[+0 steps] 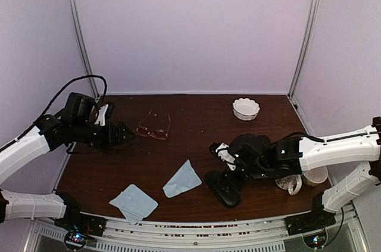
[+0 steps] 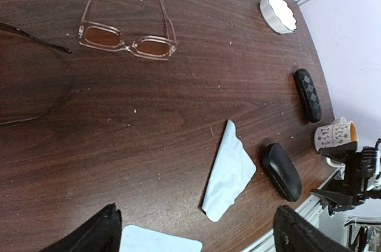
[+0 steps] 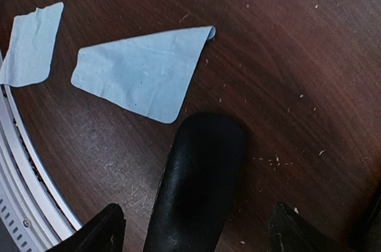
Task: Organize the sunglasses
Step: Pick up the sunglasses case from the corner of the board, then pass from the right arm to the left
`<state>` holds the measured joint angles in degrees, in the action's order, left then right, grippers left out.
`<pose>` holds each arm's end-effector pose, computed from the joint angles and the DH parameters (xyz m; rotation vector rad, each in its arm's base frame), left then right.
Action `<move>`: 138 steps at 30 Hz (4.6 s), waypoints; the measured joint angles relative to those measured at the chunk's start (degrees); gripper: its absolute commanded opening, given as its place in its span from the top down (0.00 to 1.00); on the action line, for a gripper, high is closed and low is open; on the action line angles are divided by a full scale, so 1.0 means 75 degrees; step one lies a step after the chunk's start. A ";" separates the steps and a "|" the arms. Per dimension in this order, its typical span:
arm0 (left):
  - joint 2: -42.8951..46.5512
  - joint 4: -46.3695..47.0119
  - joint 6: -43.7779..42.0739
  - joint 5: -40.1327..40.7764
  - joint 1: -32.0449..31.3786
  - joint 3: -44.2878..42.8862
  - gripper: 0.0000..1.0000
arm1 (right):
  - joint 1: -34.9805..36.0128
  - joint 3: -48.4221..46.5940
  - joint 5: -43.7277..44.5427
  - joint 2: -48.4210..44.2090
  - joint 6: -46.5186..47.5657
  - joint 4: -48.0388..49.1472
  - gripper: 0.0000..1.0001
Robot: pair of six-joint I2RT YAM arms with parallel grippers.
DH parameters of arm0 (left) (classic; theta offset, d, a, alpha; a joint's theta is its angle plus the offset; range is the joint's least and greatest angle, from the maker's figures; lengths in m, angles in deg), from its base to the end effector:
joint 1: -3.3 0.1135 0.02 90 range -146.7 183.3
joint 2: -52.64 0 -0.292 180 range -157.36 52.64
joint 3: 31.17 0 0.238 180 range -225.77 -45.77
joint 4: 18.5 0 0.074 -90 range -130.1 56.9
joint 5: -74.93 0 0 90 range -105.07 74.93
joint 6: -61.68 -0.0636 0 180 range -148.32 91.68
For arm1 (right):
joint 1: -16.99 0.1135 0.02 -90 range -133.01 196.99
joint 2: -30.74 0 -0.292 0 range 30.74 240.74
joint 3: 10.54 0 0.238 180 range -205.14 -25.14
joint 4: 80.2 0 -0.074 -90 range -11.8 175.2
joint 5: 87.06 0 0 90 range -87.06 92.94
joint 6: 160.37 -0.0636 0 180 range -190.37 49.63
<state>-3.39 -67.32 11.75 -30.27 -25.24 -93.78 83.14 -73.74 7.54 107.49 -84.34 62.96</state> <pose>0.1620 -0.1071 0.2919 -0.1021 2.4531 -0.8817 0.1147 0.2468 0.2361 -1.0739 2.2759 0.5058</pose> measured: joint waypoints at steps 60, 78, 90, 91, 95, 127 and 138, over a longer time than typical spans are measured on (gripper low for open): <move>-0.0560 0.2375 0.3564 -0.2253 -0.0924 -0.0571 0.08 | 0.0315 0.1125 0.1061 0.0082 1.1380 0.8553 0.59; -0.0723 0.4182 0.6047 -0.2442 -0.1306 -0.0038 0.05 | 0.0350 -0.0085 0.1017 0.1311 1.2097 0.8457 0.60; -0.0621 0.4508 0.6461 -0.2326 -0.1367 0.0102 0.10 | 0.0382 -0.0933 0.1058 0.2116 1.2336 0.8480 0.60; -0.0621 0.4505 0.6473 -0.2328 -0.1376 0.0102 0.10 | 0.0388 -0.0991 0.1064 0.2171 1.2380 0.8475 0.60; -0.0621 0.4505 0.6505 -0.2346 -0.1384 0.0102 0.19 | 0.0399 -0.1163 0.1131 0.2369 1.2467 0.8486 0.60; -0.0589 0.3678 0.4972 -0.1769 -0.1399 -0.0017 0.52 | 0.0854 -0.0163 0.2445 0.1804 1.0477 0.9043 0.00; -0.0586 0.3220 0.3177 -0.0632 -0.1399 -0.0481 0.54 | 0.0994 -0.0356 0.3016 -0.0326 0.5138 0.5659 0.00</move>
<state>-7.79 -43.17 35.58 -35.02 -35.73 -97.38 90.59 -76.41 30.16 105.04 -45.81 105.40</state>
